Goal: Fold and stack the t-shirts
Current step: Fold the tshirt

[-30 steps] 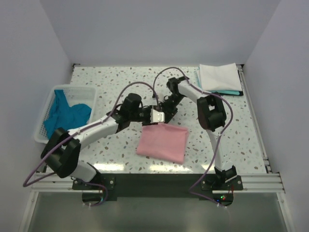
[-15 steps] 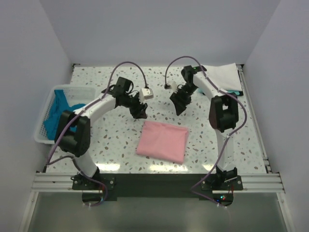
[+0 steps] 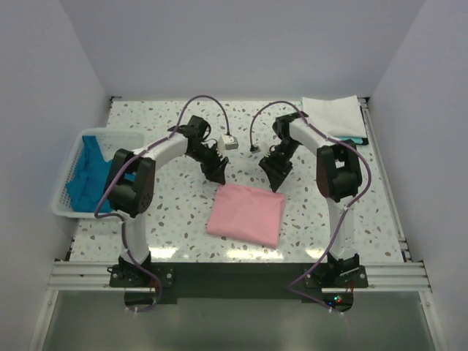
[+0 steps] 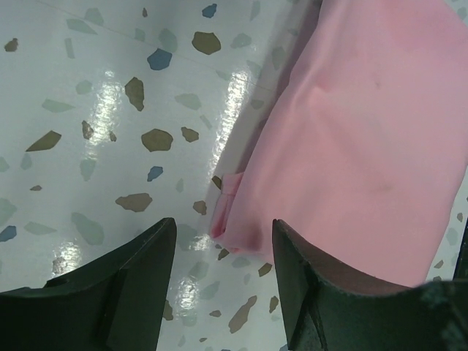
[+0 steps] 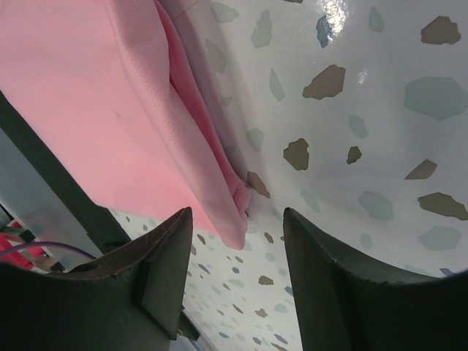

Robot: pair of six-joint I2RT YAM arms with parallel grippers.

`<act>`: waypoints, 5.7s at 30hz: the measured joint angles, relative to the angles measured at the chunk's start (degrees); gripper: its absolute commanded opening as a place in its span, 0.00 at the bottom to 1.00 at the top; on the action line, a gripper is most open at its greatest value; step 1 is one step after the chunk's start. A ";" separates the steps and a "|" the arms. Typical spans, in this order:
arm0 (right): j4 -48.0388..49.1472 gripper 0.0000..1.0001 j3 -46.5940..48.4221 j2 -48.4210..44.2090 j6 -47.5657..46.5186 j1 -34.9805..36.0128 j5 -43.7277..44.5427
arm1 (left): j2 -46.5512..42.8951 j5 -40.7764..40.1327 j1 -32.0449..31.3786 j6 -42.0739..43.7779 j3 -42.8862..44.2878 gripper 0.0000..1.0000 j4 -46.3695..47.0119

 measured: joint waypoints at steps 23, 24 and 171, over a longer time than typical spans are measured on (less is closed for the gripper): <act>0.02 0.36 -3.39 0.02 -5.01 0.17 1.62 | 3.50 0.83 -0.79 0.76 -0.09 0.44 -1.88; 0.04 0.25 -3.65 0.02 -5.27 0.22 1.70 | 3.50 0.83 -0.79 0.76 -0.09 0.40 -1.90; 17.84 0.97 4.28 11.02 31.56 -4.66 -34.36 | 8.83 16.02 8.68 -69.02 -12.35 1.00 53.77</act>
